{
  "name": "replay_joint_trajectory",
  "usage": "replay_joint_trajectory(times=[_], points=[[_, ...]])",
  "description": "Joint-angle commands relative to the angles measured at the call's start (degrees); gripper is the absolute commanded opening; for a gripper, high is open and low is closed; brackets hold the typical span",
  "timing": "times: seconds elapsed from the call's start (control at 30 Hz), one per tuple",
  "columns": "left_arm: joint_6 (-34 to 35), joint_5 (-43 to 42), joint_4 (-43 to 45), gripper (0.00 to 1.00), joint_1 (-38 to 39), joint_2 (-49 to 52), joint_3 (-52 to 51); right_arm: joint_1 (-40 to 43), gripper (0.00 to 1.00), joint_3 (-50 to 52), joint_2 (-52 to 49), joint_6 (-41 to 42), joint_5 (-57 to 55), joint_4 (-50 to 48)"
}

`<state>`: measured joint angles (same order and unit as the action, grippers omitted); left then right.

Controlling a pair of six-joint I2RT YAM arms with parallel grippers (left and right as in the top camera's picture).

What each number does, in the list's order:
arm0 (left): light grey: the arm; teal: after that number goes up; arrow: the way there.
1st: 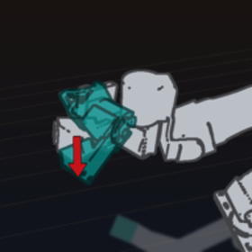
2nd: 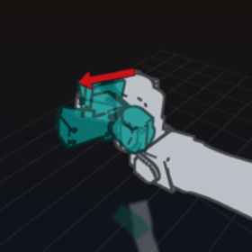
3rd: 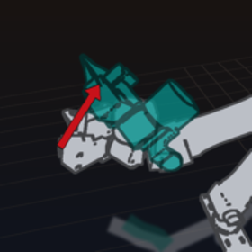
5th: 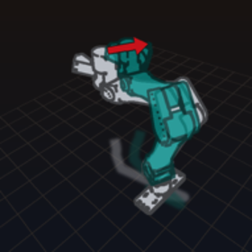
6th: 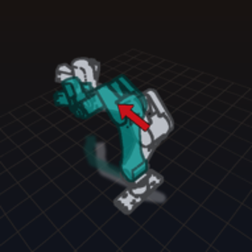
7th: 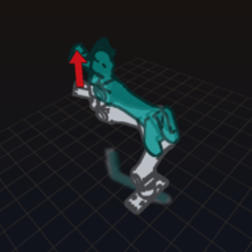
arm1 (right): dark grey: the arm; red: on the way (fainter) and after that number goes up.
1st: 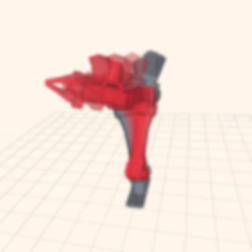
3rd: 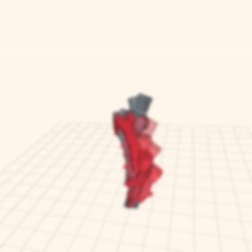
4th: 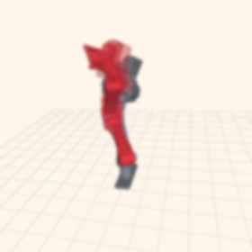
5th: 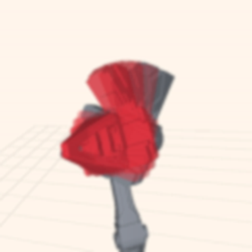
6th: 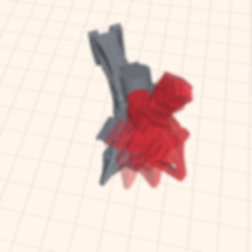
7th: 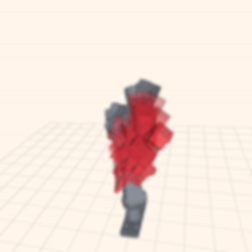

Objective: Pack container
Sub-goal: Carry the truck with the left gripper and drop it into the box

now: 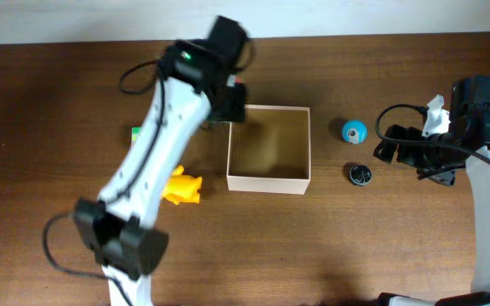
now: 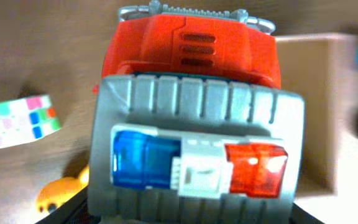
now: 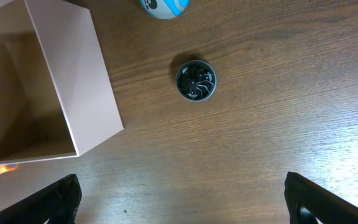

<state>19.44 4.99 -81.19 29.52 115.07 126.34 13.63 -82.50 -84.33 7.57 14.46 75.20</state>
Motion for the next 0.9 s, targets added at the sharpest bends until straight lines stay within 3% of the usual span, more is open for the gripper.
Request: replay_joint_trajectory(times=[0.0,0.23,0.5,0.87], points=[[3.9,4.7,0.8,0.36,6.8,-1.8,0.4,0.3,0.99,-1.0,-0.1,0.4,0.3,0.1],[11.6,6.8,9.7,0.36,12.7,3.3,-5.4,0.3,0.99,-1.0,-0.1,0.4,0.3,0.5],[20.9,6.4,12.5,0.31,13.5,11.6,-6.7,0.3,0.99,-1.0,-0.1,0.4,0.3,0.5],[21.3,1.9,20.9,0.32,13.5,17.6,-6.7,0.3,0.99,-1.0,-0.1,0.4,0.3,0.5]])
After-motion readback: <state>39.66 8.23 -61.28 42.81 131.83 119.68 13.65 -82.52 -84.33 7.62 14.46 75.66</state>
